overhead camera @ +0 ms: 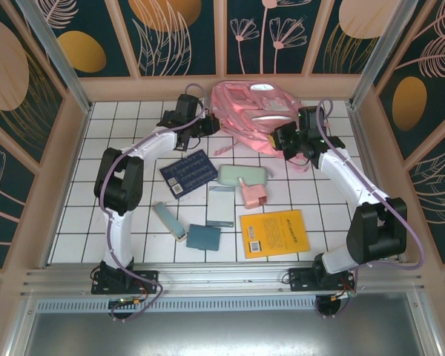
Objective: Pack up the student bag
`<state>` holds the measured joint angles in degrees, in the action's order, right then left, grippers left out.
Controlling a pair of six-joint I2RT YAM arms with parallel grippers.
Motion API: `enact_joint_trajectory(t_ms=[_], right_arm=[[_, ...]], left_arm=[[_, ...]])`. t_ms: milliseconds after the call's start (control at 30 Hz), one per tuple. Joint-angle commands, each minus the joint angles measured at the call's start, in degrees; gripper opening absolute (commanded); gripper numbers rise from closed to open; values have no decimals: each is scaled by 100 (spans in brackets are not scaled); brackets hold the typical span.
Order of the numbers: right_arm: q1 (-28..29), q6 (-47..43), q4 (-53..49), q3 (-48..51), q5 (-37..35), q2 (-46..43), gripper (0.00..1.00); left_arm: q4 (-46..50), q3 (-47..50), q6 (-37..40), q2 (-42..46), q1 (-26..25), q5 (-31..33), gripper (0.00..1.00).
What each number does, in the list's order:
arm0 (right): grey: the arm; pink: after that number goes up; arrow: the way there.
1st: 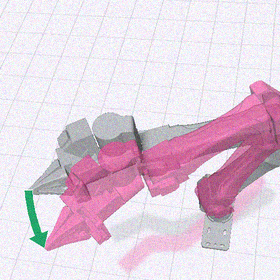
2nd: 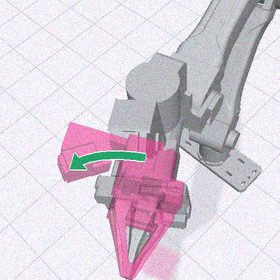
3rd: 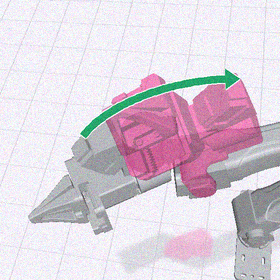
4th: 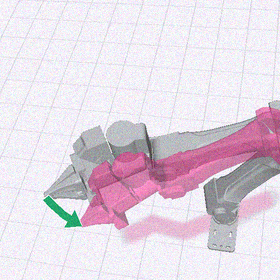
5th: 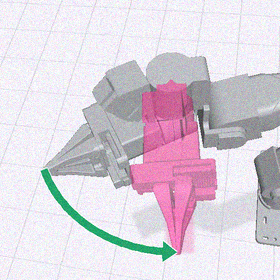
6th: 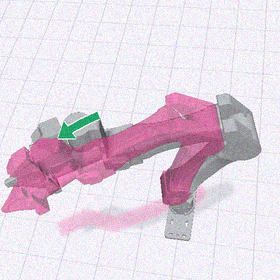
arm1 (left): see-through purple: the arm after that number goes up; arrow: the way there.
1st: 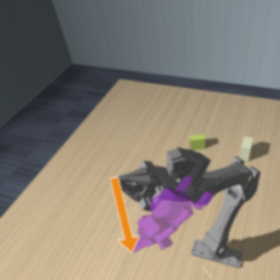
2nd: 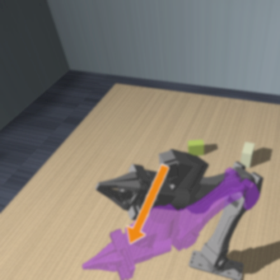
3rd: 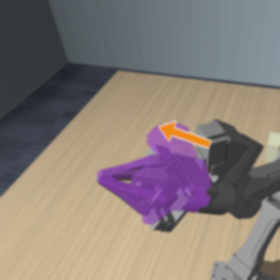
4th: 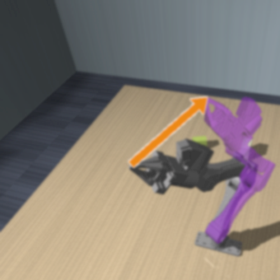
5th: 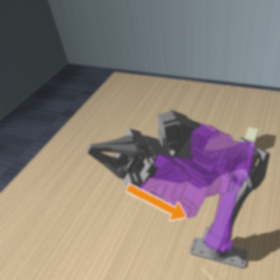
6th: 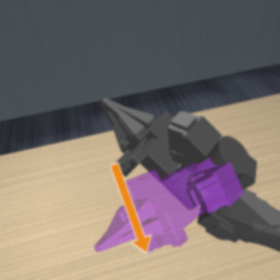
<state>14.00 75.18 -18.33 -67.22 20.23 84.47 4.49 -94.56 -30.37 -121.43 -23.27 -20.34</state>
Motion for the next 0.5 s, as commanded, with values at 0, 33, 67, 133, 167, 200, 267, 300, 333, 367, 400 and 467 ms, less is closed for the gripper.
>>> enact_joint_trajectory(t_ms=[0, 33, 67, 133, 167, 200, 267, 300, 333, 367, 400, 467], right_arm=[[134, -358, 202, -108, -318, -117, 0], [259, -440, 178, -169, -295, -38, 0], [382, -520, 144, -229, -275, 31, 0], [666, -647, 85, -353, -298, 199, 0], [806, -685, 88, -394, -321, 284, 0], [939, -701, 117, -414, -348, 376, 0], [1136, -678, 229, -440, -354, 562, 1], [1225, -642, 343, -439, -284, 680, 1], [1300, -613, 460, -448, -206, 782, 1], [1380, -601, 593, -490, -90, 958, 1], [1464, -605, 689, -565, 29, 1113, 1], [1621, -680, 666, -835, 132, 1491, 5]], left_arm=[[263, -451, 189, -315, 331, 658, 0], [394, -621, 240, -403, 330, 663, 0], [495, -770, 279, -477, 331, 667, 0], [608, -966, 327, -522, 333, 680, 0], [635, -1034, 330, -516, 349, 674, 2], [678, -1097, 301, -505, 378, 657, 9], [720, -1148, 153, -434, 449, 478, 21], [720, -1111, 32, -341, 498, 348, 27], [727, -1051, -46, -245, 528, 268, 31], [730, -944, -119, -77, 542, 285, 35], [714, -791, -159, 147, 547, 370, 38], [685, -512, -232, 565, 543, 465, 42]])
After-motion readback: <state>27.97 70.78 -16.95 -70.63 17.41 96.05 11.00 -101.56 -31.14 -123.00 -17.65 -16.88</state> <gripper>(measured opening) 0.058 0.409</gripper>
